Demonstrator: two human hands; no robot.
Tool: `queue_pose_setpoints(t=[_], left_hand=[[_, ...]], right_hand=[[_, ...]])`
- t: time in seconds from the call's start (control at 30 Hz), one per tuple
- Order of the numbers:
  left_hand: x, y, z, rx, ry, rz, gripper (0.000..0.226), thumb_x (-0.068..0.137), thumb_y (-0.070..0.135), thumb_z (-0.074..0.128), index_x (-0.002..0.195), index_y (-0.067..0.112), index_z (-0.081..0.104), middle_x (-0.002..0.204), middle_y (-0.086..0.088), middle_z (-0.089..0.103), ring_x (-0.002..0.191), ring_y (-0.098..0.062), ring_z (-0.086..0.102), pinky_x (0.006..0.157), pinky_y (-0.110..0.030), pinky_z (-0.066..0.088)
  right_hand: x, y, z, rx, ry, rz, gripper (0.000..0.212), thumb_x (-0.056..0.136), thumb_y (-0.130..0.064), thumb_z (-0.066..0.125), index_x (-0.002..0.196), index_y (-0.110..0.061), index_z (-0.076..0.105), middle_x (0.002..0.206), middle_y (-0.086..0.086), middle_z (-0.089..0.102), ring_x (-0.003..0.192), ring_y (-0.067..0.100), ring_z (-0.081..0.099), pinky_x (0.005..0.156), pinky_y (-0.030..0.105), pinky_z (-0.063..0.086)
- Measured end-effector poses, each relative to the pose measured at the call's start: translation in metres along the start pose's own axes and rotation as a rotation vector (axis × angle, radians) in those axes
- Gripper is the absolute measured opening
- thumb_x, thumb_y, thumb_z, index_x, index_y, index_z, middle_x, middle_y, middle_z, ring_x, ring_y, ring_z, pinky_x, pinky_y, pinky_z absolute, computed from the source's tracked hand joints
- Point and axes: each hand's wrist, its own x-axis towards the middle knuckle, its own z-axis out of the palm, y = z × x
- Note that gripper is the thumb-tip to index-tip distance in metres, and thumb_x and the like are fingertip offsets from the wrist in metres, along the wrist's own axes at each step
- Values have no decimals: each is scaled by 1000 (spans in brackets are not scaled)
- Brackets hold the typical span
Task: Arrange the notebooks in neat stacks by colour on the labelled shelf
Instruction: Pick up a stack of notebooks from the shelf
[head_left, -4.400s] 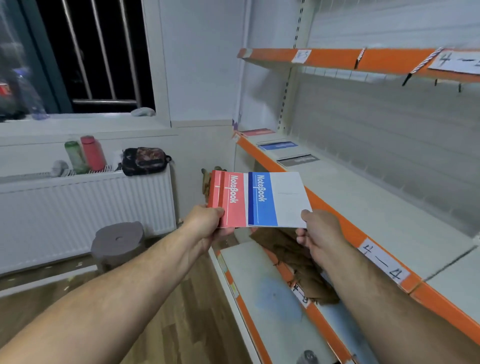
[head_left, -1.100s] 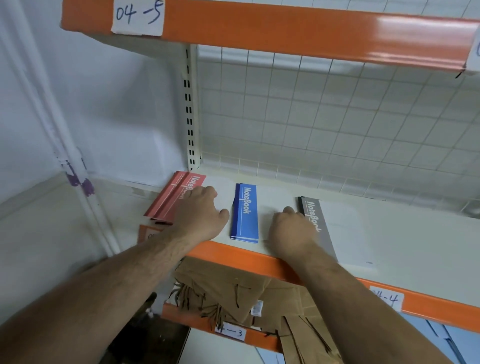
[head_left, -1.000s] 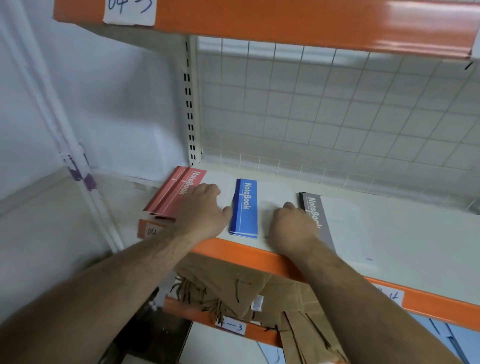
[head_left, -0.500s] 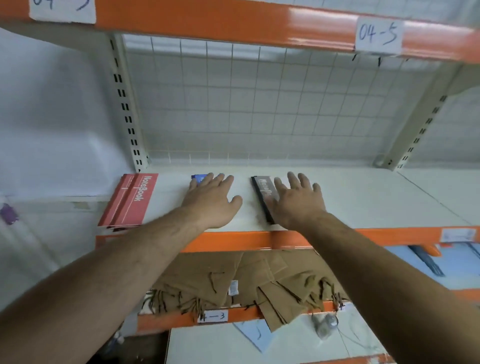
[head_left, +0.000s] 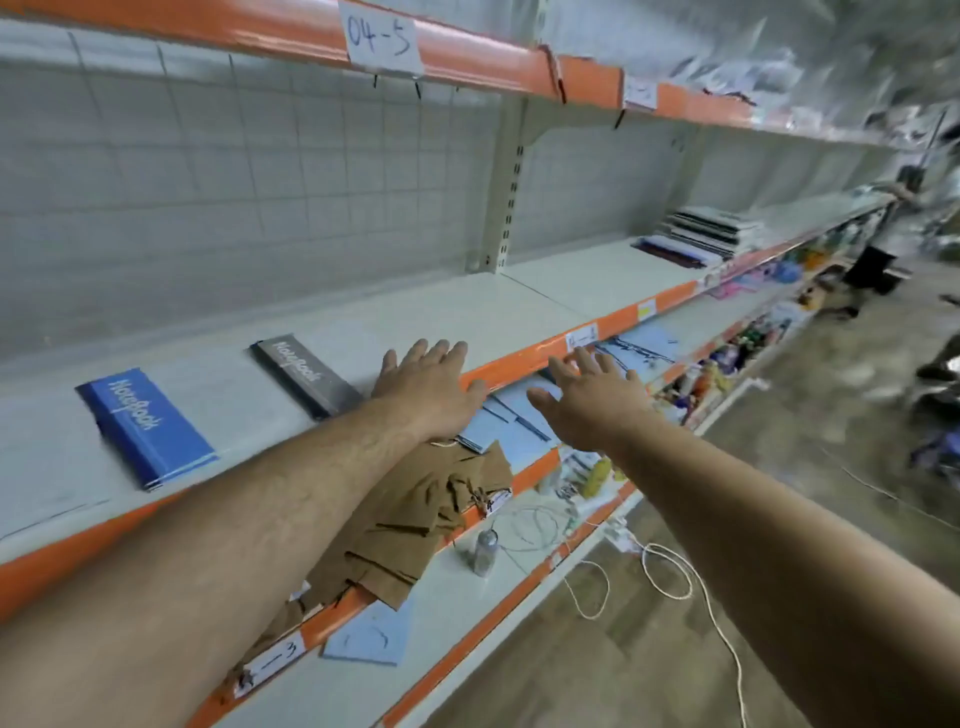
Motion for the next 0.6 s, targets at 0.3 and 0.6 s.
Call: queue_pose_setpoints(t=[0.3,0.6], left_hand=[[51,132,28,36,-47,183,71,100,60,20,160,26,5,167,5,3,154,-21,-2,122,-51,2],[113,305,62,73,-51,261,70,100,60,19,160,25,8,167,2,5,153,-22,1,122,-51,2]], right_hand=[[-18,143,21,86,-15,182,76,96,-71,22,159,-30,9,167,3,6,152,30,8,120,54,19],[-12,309,30,67,34,207,76,95,-72,20,158,-31,12,166,2,9,152,29,9,120,53,18]])
